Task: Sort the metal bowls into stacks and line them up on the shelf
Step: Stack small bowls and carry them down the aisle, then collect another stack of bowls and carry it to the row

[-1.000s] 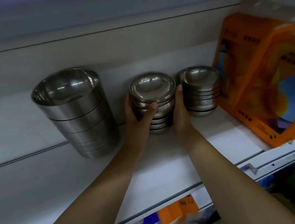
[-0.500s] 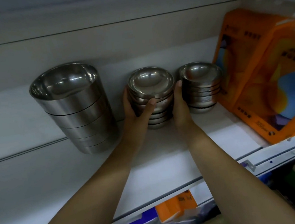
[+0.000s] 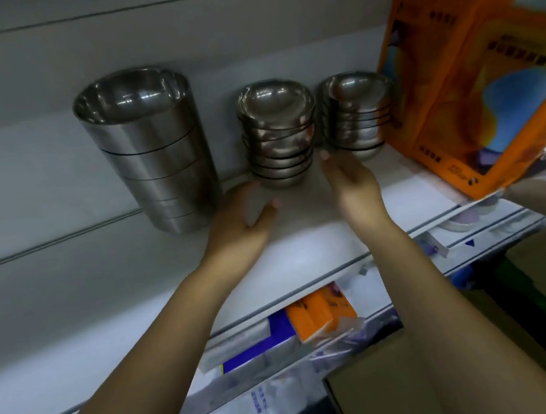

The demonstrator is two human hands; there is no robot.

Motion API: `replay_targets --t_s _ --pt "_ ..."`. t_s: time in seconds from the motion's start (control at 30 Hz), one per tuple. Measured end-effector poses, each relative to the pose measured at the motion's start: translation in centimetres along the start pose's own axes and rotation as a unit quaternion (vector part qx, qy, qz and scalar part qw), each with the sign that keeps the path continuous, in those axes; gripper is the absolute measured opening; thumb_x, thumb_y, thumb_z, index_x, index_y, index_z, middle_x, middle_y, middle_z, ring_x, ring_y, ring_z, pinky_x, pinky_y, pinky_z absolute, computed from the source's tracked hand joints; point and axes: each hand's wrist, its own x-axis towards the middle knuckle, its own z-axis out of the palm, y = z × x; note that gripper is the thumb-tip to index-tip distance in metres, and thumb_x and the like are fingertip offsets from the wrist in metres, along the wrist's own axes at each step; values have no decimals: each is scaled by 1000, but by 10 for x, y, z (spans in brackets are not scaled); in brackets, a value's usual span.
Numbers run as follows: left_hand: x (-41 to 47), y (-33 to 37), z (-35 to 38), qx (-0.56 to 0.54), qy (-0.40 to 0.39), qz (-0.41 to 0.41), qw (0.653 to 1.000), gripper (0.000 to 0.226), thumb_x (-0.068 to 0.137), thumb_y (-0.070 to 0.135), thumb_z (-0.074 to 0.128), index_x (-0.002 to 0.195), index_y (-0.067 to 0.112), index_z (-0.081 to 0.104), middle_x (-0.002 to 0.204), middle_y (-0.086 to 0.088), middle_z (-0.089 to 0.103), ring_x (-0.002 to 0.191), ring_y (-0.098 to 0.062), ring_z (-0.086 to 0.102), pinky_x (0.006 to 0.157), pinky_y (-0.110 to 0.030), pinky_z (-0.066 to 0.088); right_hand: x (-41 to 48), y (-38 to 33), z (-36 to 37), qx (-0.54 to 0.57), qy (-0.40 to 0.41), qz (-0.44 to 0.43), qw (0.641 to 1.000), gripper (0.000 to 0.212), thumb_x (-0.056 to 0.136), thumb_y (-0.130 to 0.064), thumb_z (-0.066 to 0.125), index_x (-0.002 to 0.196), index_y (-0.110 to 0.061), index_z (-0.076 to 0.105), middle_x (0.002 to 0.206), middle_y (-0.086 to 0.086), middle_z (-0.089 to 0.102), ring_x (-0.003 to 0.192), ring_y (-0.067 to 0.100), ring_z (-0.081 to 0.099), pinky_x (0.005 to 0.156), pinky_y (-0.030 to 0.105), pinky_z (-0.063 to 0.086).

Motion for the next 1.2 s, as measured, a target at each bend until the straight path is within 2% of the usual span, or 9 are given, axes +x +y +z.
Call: replay_targets --t_s 0.03,0.1,0.27,0.4,0.5,0.6,0.73,0.93,1.2 --pt "-9 -4 -7 25 -14 3 1000 48 97 40 65 141 24 54 140 11 51 132 -11 49 102 -16 34 -12 0 1 -16 -5 1 1000 17 100 -39 57 97 -26 67 90 -18 65 81 -4 56 80 20 39" --pt "-28 -13 -24 62 -32 20 997 51 96 43 64 142 23 54 147 6 52 135 -14 48 104 -17 32 -39 2 7 -56 -4 -3 998 32 98 -44 59 123 -26 66 118 -11 66 106 4 57 89 19 38" --pt "-79 -42 -80 118 -34 67 990 50 95 48 63 137 21 57 141 -1 57 129 -20 53 104 -28 42 -110 2 35 -122 -2 -21 992 47 95 -53 61 135 -30 60 139 -10 60 125 7 50 101 25 40" --pt "-118 -74 -126 114 -7 48 992 51 94 45 66 137 17 60 140 -1 59 129 -20 53 103 -21 34 -168 -8 81 -121 14 -16 992 49 92 -49 66 135 -27 62 142 -8 59 132 11 50 112 32 40" --pt "-155 -97 -172 112 17 33 993 50 95 44 64 138 18 59 142 0 58 133 -19 51 106 -23 33 -213 -19 129 -137 -8 -29 990 50 91 -47 68 136 -26 61 143 -7 57 134 12 47 113 31 38" --pt "-192 -128 -228 127 50 18 990 49 96 45 63 136 18 60 142 0 58 134 -19 50 107 -23 33 -254 -32 180 -183 -55 -70 979 49 92 -46 68 137 -25 60 145 -7 55 136 12 44 112 25 36" --pt "-246 -167 -306 147 110 -25 983 47 95 43 64 134 16 63 141 -1 60 134 -21 50 105 -22 31 -306 -48 252 -208 -118 -130 962 46 93 -40 69 134 -21 63 144 -4 56 138 12 42 103 10 24" --pt "-325 -213 -402 170 191 -88 963 48 94 46 65 135 20 61 141 2 59 137 -18 47 106 -24 33 -370 -66 360 -190 -225 -179 939 44 91 -41 71 131 -25 64 147 -4 54 141 12 39 109 14 24" --pt "-400 -249 -486 171 296 -161 926 47 95 39 67 135 14 61 139 -3 60 134 -20 50 107 -25 34 -425 -101 462 -198 -357 -261 875 44 91 -40 72 131 -25 65 143 -4 55 139 13 39 107 17 25"
